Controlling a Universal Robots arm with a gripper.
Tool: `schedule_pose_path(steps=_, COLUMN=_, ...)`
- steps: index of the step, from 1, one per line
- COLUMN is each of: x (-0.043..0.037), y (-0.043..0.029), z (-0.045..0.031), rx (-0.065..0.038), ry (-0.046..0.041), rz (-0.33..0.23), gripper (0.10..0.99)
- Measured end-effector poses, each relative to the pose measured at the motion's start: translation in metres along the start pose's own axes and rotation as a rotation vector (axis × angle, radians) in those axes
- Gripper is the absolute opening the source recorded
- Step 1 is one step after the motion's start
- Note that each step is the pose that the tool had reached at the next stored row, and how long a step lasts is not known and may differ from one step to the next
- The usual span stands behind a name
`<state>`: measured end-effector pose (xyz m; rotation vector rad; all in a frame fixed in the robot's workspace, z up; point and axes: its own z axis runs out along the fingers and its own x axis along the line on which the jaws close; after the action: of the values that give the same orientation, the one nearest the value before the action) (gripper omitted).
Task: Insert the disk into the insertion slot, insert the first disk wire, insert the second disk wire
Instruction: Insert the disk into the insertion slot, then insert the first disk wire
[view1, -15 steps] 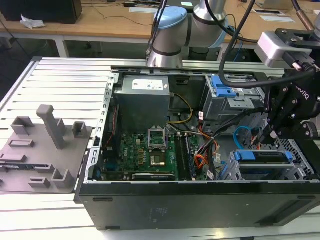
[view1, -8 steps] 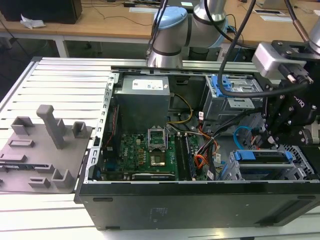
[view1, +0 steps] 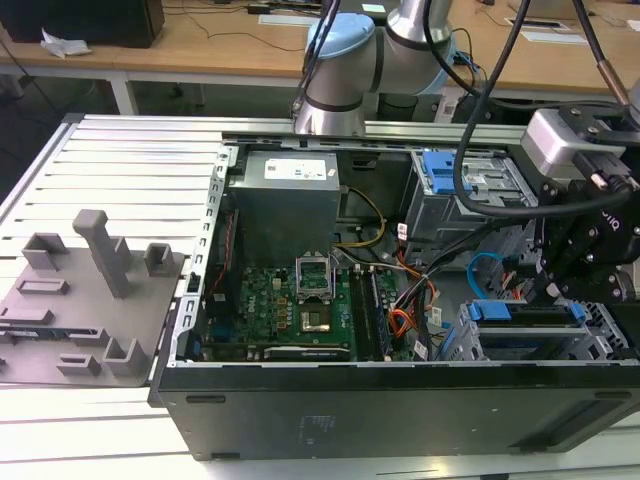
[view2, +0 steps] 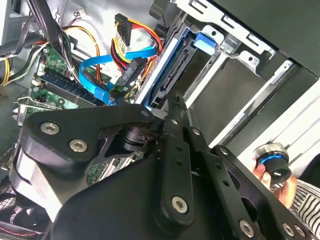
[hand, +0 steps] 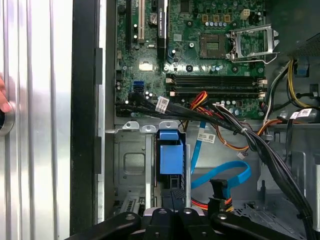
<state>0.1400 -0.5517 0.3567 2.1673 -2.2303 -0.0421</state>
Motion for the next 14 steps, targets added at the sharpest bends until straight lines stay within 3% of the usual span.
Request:
schedule_pose_path(steps=8, x=-0.0001, y=-0.0004, z=0.0005, rx=0.000, ry=-0.0003, rz=0.000, gripper=0.106)
schedule_pose_path(steps=9, x=-0.0002, y=-0.0069, z=0.0002, rx=0.000, ry=-0.0002, rz=0.000, gripper=0.106)
schedule_pose_path(steps=10, x=-0.0003, y=-0.0090, z=0.0001, rx=0.000, ry=-0.0003, rz=0.000, gripper=0.106)
schedule_pose_path(steps=13, x=-0.0004, y=-0.0107, z=-0.0025, rx=0.000, ry=0.0006, rz=0.000, gripper=0.106)
schedule_pose_path(steps=14, x=-0.0004, y=-0.0105, z=-0.0072, rx=0.000, ry=0.0010, rz=0.000, gripper=0.106)
